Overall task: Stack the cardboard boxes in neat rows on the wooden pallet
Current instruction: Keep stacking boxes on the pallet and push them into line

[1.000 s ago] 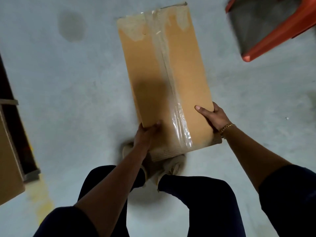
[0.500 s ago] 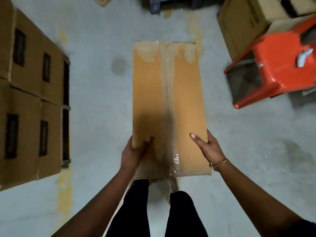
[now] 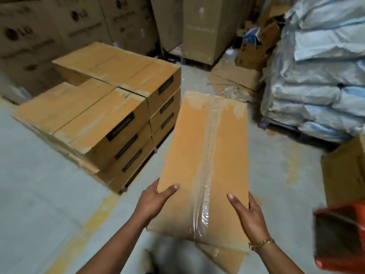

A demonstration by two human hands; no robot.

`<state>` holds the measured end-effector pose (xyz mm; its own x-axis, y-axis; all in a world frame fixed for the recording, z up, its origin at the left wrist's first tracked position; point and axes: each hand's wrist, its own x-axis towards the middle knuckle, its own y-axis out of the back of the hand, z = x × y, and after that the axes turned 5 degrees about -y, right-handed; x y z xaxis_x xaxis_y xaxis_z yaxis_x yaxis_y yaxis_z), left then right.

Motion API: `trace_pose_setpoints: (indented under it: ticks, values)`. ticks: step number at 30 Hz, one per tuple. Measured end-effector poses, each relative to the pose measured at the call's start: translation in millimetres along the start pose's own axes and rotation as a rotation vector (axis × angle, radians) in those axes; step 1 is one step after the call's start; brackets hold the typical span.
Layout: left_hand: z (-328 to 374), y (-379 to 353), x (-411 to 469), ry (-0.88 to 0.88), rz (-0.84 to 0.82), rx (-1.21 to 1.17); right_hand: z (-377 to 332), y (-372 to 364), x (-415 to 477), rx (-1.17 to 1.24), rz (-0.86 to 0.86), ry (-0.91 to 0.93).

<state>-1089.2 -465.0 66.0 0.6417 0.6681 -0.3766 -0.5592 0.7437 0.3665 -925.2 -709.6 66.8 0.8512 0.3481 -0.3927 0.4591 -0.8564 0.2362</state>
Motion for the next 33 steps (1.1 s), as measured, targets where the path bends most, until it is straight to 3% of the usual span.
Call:
trace_pose_setpoints:
  ticks: [7, 15, 23, 33]
  values:
    - [-14.6, 129.8, -35.5, 0.009, 0.285, -0.056, -79.6, -116.7, -2.8, -0.115, -0.244, 0.133]
    - [-65.8, 309.6, -56.3, 0.063, 0.482, -0.115, -143.9, -305.1, -34.0, -0.155, -0.466, 0.203]
    - [-108.9, 456.7, -49.2, 0.114, 0.593, -0.107, -177.3, -473.9, -51.3, -0.201, -0.573, 0.198]
    - [-156.9, 620.8, 49.1, 0.168, 0.643, -0.211, -227.6, -684.7, -7.9, -0.196, -0.67, 0.237]
